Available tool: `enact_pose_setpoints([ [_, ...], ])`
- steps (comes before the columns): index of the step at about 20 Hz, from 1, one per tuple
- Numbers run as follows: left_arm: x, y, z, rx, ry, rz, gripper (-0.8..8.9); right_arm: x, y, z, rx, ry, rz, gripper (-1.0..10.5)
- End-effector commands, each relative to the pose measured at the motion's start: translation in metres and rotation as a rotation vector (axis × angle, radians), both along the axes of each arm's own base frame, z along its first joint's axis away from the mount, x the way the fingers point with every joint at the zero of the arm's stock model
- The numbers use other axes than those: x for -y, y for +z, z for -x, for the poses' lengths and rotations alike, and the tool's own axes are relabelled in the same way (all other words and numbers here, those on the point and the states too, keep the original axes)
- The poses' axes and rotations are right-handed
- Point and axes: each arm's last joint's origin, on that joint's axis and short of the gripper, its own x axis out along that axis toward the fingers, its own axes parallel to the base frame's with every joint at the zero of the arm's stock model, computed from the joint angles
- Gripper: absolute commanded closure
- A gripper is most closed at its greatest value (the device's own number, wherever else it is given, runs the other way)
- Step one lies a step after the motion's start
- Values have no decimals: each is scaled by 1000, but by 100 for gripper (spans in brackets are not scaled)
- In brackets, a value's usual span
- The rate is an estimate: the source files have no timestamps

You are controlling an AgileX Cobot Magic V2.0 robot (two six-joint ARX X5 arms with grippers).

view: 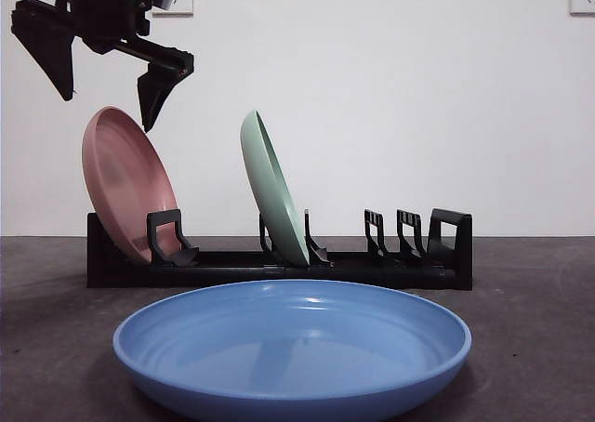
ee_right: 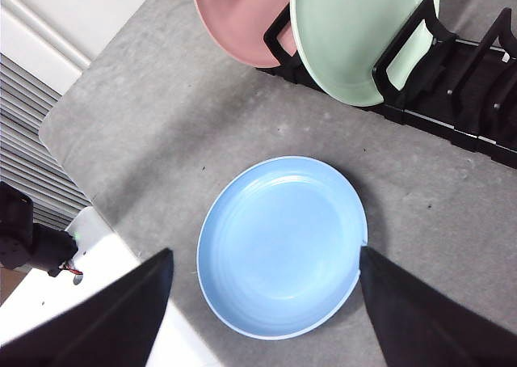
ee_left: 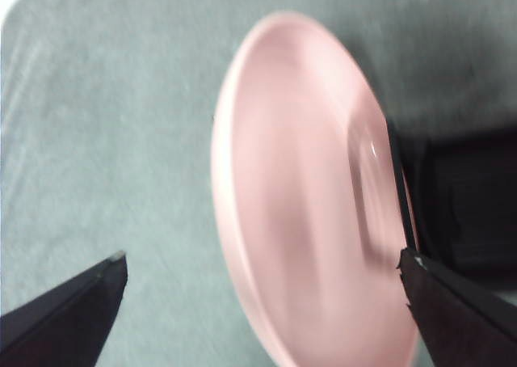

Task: Place the plate

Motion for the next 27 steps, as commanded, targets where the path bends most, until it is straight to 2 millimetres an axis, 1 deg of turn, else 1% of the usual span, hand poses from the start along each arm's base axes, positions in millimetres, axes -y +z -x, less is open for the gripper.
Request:
enact_pose_setpoints([
  [1, 0, -3, -12, 16, 23, -26, 355, -1, 5, -1, 20, 9, -5, 582],
  [4, -5, -4, -16, 27, 41, -21, 356, -1, 5, -1, 21, 9, -5, 582],
  [8, -10, -5, -19, 25, 57, -20, 455, -1, 5, -1, 24, 10, -3, 582],
  [12, -10, -8, -20, 16, 56, -24, 598, -1, 5, -2, 35, 10, -5, 582],
  [16, -9, -15, -23, -12, 54, -36, 641, -1, 5, -2, 35, 10, -5, 582],
  [18, -9, -15, -24, -4, 54, -32, 702, -1, 5, -2, 34, 10, -6, 582],
  [19, -8, -14, -24, -1, 54, -31, 702, -1, 5, -2, 34, 10, -6, 582],
  [22, -8, -14, -24, 0, 53, -31, 760, -1, 5, -2, 34, 10, -6, 582],
  [24, -8, -14, -24, 2, 54, -31, 762, -1, 5, -2, 35, 10, -5, 582],
  [25, -8, -14, -24, 3, 54, -31, 788, -1, 5, -2, 35, 10, -5, 582],
  [27, -7, -13, -25, 17, 55, -27, 795, -1, 5, -2, 35, 10, -5, 582],
])
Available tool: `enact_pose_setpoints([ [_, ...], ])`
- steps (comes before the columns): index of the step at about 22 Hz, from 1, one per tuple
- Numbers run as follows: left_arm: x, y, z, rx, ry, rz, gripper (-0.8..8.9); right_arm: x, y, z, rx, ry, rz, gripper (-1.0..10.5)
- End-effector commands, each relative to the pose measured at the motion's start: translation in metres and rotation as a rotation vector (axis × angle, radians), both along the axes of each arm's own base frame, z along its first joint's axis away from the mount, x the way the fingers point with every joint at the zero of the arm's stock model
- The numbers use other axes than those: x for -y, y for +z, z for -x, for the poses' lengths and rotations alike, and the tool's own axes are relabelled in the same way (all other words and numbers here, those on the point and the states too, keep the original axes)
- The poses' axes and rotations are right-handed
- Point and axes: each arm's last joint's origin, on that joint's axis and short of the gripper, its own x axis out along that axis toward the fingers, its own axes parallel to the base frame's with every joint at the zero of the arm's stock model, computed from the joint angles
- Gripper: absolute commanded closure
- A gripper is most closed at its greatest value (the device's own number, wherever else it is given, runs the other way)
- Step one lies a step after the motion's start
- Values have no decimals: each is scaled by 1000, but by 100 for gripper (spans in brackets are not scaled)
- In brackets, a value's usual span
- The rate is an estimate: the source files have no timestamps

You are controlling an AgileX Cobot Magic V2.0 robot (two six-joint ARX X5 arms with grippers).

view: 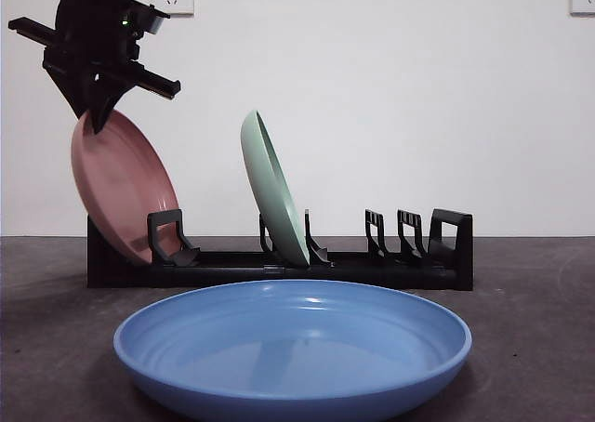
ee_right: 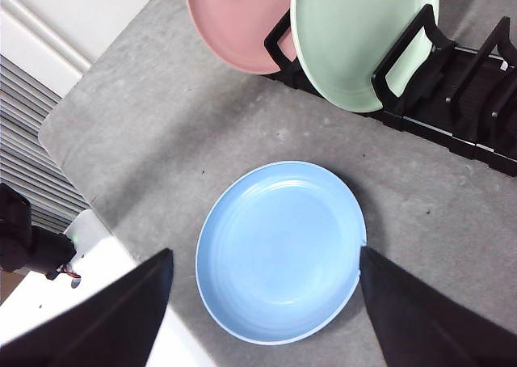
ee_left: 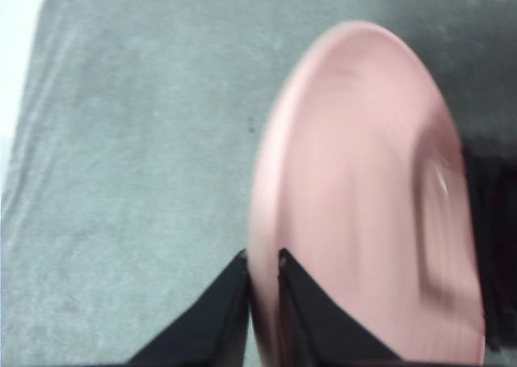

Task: Place the plate

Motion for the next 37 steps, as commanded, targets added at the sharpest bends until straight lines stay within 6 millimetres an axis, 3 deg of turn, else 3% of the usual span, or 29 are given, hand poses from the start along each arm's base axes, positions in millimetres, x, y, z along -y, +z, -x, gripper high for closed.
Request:
enact_pose_setpoints([
  [1, 4, 3, -5, 23, -15, 5, 795, -1, 5, -1, 22, 10, -3, 582],
  [9, 5, 21, -2, 60, -9, -16, 799, -5, 5, 0, 30, 39, -2, 582],
  [16, 7, 74, 14, 73, -26, -10, 798, -9, 5, 1, 43, 66, 1, 582],
  [24, 4, 124, 48, 47, -55, -15, 799, -9, 5, 1, 43, 66, 2, 582],
  [31, 0, 142, 90, -30, -113, 47, 799, -8, 5, 1, 46, 66, 4, 582],
  [37, -6, 153, 124, -92, -270, 251, 799, -8, 5, 1, 49, 64, 5, 582],
])
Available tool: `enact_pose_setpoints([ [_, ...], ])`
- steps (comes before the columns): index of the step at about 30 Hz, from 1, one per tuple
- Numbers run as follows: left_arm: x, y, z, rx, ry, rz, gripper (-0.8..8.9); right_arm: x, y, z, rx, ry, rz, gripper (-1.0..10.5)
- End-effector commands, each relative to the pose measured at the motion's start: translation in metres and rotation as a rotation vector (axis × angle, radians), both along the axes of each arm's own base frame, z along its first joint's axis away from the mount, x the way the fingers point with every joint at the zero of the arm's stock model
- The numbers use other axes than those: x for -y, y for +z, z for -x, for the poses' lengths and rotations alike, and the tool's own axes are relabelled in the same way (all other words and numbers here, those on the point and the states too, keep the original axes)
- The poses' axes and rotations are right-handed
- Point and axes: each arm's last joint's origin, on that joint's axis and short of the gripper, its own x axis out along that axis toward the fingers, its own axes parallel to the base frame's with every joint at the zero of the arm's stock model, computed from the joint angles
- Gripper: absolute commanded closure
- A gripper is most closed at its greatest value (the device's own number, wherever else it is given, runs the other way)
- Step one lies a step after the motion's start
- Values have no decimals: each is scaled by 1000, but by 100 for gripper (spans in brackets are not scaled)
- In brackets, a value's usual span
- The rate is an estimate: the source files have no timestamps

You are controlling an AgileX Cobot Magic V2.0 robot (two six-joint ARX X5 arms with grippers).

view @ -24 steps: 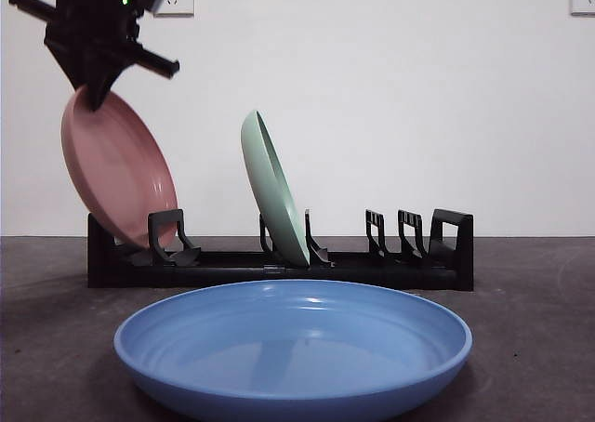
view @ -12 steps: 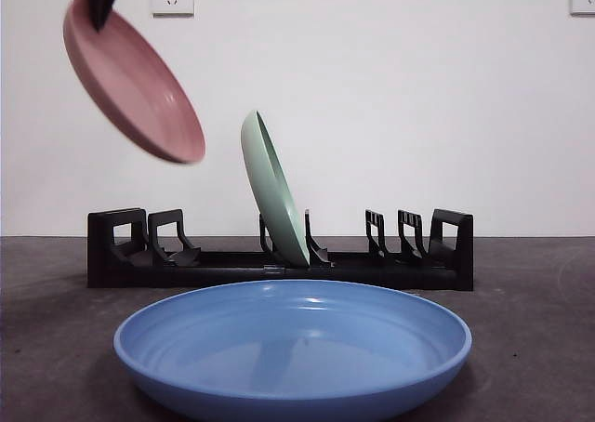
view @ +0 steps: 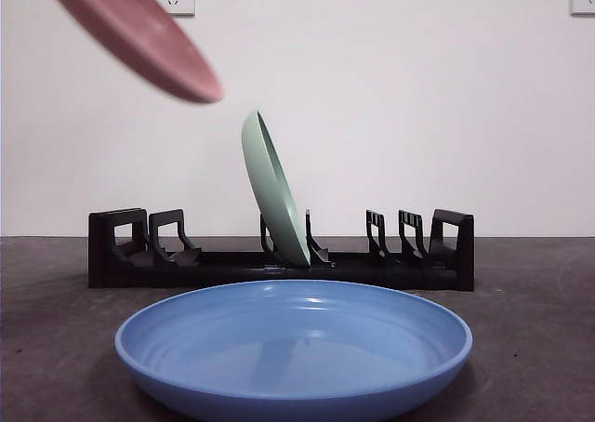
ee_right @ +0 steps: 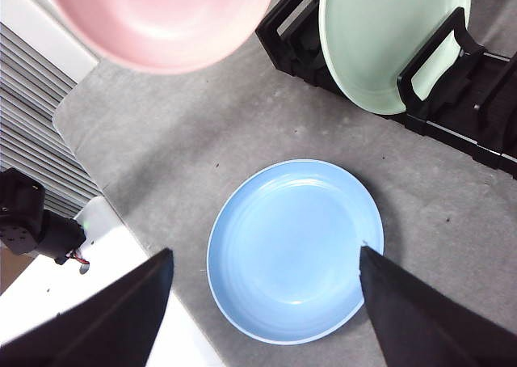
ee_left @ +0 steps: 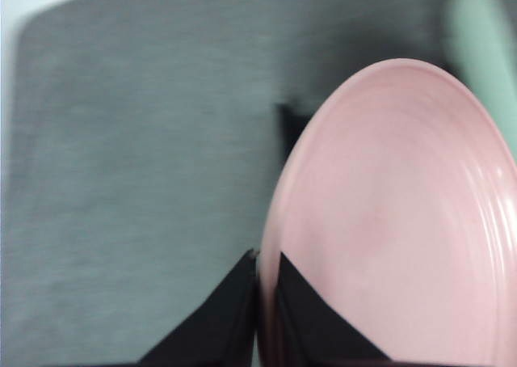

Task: Place the plate

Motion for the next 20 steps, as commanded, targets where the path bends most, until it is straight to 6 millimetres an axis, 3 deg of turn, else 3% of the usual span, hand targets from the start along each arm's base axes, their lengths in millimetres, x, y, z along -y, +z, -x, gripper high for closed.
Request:
enact_pose_setpoints([
  [1, -3, 8, 20, -39, -76, 113, 800, -1, 5, -1, 30, 11, 0, 582],
  [5, -10, 5, 42, -87, -161, 189, 800, -1, 5, -1, 26, 7, -5, 582],
  [10, -16, -17, 61, -146, -249, 265, 802, -1, 5, -1, 26, 7, -4, 582],
  [14, -17, -47, 69, -195, -305, 332, 802, -1, 5, -1, 27, 7, -4, 582],
  [20, -9, -100, 63, -257, -349, 451, 802, -1, 5, -1, 26, 7, -3, 582],
])
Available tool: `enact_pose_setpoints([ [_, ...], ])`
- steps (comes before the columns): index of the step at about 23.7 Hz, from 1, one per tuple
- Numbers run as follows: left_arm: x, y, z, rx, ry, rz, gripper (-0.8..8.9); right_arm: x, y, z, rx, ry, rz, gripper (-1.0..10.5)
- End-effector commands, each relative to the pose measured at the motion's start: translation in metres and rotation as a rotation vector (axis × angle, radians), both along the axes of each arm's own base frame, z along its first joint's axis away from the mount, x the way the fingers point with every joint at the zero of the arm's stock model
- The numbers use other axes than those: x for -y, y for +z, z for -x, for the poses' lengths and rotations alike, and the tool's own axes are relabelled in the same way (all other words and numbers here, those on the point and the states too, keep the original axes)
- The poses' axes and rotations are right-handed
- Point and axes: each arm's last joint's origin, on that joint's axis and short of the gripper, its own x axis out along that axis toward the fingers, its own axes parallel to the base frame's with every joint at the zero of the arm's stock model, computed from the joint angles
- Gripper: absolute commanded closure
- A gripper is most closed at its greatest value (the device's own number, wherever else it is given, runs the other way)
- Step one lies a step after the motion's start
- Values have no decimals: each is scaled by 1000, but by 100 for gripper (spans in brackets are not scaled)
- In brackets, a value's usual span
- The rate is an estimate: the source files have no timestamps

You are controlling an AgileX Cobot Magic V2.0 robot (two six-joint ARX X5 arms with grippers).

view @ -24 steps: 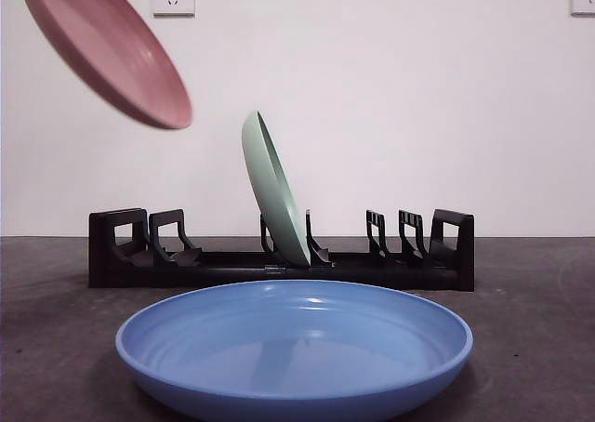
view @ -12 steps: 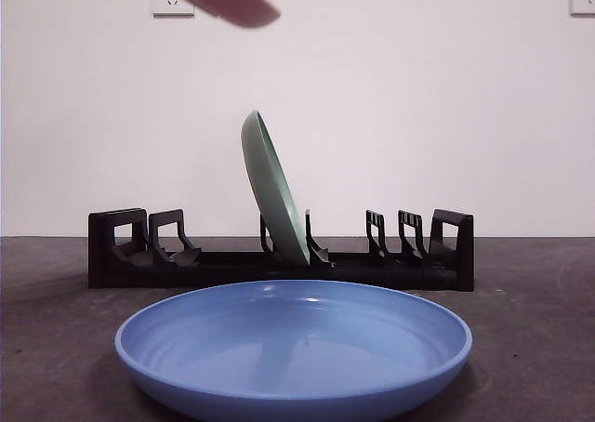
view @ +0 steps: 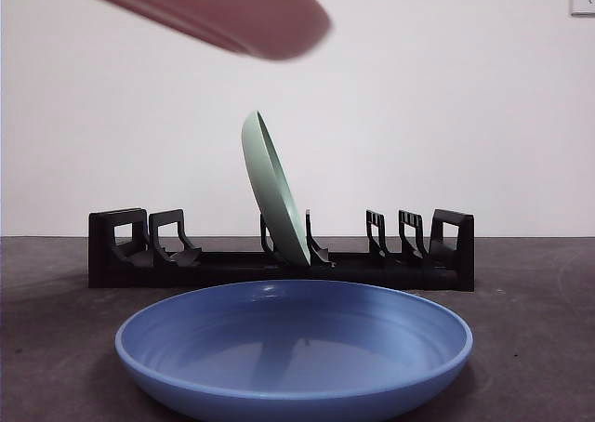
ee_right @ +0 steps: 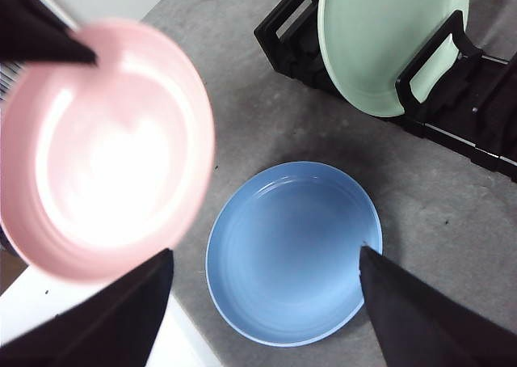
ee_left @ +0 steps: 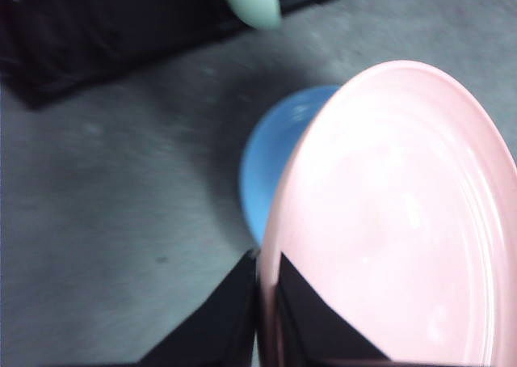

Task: Place the plate

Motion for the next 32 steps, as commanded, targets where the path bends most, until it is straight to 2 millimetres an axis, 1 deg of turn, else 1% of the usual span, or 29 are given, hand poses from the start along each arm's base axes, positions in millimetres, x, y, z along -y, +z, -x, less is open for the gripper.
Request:
enact_pose_setpoints([
  [1, 8, -23, -9, -23, -10, 56, 802, -1, 5, -1, 22, 7, -3, 582],
  [6, 17, -71, -22, -24, -13, 115, 802, -1, 5, -1, 22, 7, -2, 582],
  [9, 20, -94, -28, -8, -12, 126, 802, -1, 5, -1, 23, 6, -2, 582],
  [12, 24, -110, -34, 1, -10, 135, 802, -1, 5, -1, 22, 6, -2, 582],
  [19, 36, -135, -52, -35, 2, 128, 802, -1, 5, -1, 23, 4, 0, 582],
  [24, 51, -157, -63, -73, -13, 113, 802, -1, 5, -1, 22, 4, 0, 582],
  [27, 58, -163, -65, -75, -31, 113, 802, -1, 5, -1, 22, 4, 0, 582],
  [32, 62, -168, -67, -78, -38, 112, 801, -1, 5, -1, 22, 4, 0, 582],
])
